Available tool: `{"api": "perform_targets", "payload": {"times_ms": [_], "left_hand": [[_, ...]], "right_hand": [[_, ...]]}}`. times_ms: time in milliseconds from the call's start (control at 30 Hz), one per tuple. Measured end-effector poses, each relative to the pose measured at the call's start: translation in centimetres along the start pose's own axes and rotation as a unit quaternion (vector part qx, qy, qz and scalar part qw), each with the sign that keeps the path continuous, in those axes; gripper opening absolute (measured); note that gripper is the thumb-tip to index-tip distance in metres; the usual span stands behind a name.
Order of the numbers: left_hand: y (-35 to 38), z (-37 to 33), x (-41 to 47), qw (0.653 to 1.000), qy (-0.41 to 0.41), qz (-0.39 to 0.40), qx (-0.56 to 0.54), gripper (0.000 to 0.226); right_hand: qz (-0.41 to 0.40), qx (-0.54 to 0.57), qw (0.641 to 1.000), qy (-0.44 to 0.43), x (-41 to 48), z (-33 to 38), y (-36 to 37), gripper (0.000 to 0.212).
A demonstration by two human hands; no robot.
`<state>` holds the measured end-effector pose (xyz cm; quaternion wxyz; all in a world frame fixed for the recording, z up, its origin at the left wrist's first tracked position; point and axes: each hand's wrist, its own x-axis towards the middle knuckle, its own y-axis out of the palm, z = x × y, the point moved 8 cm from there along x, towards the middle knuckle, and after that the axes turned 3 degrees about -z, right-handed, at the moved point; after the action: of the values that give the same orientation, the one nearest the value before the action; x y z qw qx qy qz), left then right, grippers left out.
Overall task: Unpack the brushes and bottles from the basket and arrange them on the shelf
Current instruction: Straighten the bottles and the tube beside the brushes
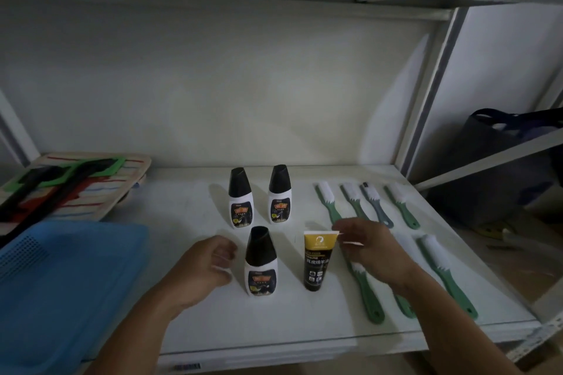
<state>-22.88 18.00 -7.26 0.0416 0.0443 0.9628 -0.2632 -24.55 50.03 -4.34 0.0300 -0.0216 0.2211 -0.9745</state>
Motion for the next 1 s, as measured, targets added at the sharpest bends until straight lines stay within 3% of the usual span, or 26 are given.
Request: {"api": "perform_targets", "payload": {"times_ms": [67, 133, 267, 367, 433, 567, 867, 1000], "left_hand": [[-2.5, 0.8, 1.6, 0.995, -0.027, -0.098, -0.004, 0.041], [-3.7, 1.2, 3.6, 0.988, -0.045, -0.145, -0.003, 0.053], [-2.9, 0.3, 7.9, 0.993, -0.037, -0.093, -0.067, 0.079], [-2.2, -0.1, 10.1, 0.996, -0.027, -0.062, -0.051, 0.064], [-1.6, -0.6, 10.5, 0.998, 0.003, -0.043, -0.047, 0.051], [0.1, -1.9, 10.3, 0.995, 0.040, 0.003, -0.091, 0.046], [3.9, -3.1, 9.1, 0.985, 0.031, 0.086, -0.144, 0.015], [4.1, -3.6, 9.1, 0.989, 0.057, 0.078, -0.116, 0.019]], "right_hand": [[-0.007, 0.064, 0.998, 0.015, 2.3, 0.5, -0.1, 0.051], [0.021, 0.114, 0.993, 0.027, 5.0, 1.3, 1.3, 0.050], [0.088, 0.049, 0.995, 0.024, 10.3, 2.7, 5.6, 0.078], [0.116, 0.048, 0.992, 0.027, 13.0, 2.7, 7.9, 0.094], [0.124, 0.048, 0.991, 0.026, 13.5, 2.7, 8.6, 0.075], [0.117, -0.006, 0.993, -0.005, 13.0, 2.6, 9.0, 0.038], [0.111, -0.019, 0.994, 0.010, 8.8, 0.5, 3.5, 0.030], [0.098, -0.017, 0.995, 0.004, 8.3, 0.6, 3.1, 0.030]]}}
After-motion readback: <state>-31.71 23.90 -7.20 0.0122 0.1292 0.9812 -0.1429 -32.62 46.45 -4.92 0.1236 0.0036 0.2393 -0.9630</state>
